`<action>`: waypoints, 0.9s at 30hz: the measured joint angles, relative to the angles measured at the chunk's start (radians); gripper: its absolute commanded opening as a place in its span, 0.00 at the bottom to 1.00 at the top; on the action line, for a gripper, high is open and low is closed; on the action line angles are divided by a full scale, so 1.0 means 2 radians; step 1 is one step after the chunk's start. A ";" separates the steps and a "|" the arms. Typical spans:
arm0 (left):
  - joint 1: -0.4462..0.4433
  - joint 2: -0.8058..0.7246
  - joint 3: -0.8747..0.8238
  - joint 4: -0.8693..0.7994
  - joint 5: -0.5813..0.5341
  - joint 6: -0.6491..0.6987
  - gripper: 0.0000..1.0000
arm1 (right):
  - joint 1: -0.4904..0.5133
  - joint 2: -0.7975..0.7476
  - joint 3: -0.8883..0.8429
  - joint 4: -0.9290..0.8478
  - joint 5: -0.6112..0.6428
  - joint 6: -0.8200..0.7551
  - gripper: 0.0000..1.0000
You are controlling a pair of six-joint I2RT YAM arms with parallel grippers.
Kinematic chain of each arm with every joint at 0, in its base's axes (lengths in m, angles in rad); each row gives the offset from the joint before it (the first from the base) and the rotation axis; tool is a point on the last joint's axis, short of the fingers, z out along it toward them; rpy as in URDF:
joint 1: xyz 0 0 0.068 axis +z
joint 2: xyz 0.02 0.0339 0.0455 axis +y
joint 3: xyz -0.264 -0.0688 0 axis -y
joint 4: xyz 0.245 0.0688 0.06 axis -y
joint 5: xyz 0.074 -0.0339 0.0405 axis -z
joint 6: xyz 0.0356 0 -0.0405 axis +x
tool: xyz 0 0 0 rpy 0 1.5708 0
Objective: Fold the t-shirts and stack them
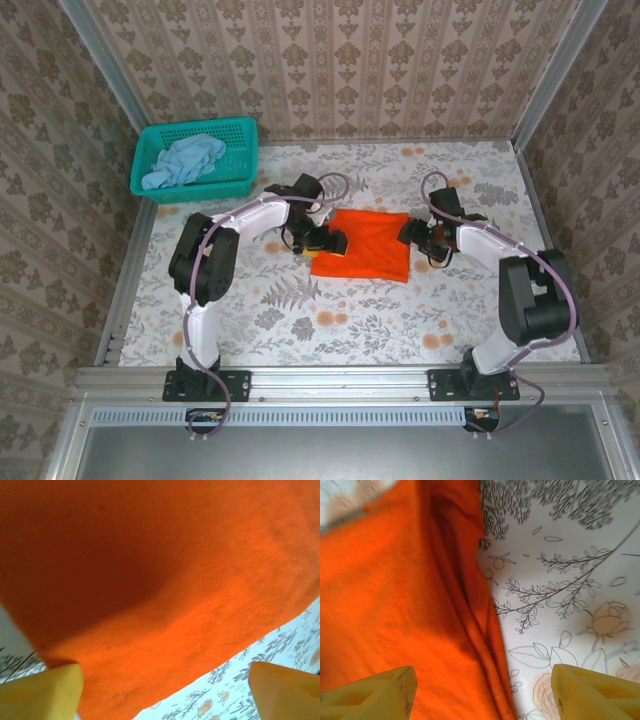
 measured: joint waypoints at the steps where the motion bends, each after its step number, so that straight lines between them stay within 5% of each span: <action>1: 0.001 -0.006 0.000 -0.001 -0.006 0.003 1.00 | 0.005 0.014 0.006 -0.003 0.000 -0.006 0.71; 4: 0.002 -0.033 0.003 -0.008 -0.025 0.007 1.00 | 0.023 0.062 0.038 -0.021 0.010 -0.023 0.62; 14: 0.006 -0.130 -0.002 -0.019 -0.119 0.007 1.00 | 0.032 0.167 0.184 -0.083 0.030 -0.060 0.02; 19: 0.020 -0.196 -0.049 -0.017 -0.156 -0.010 1.00 | 0.015 0.226 0.280 -0.090 0.038 -0.087 0.00; 27: 0.027 -0.253 -0.114 -0.016 -0.179 -0.043 1.00 | -0.097 0.284 0.412 -0.127 0.065 -0.124 0.00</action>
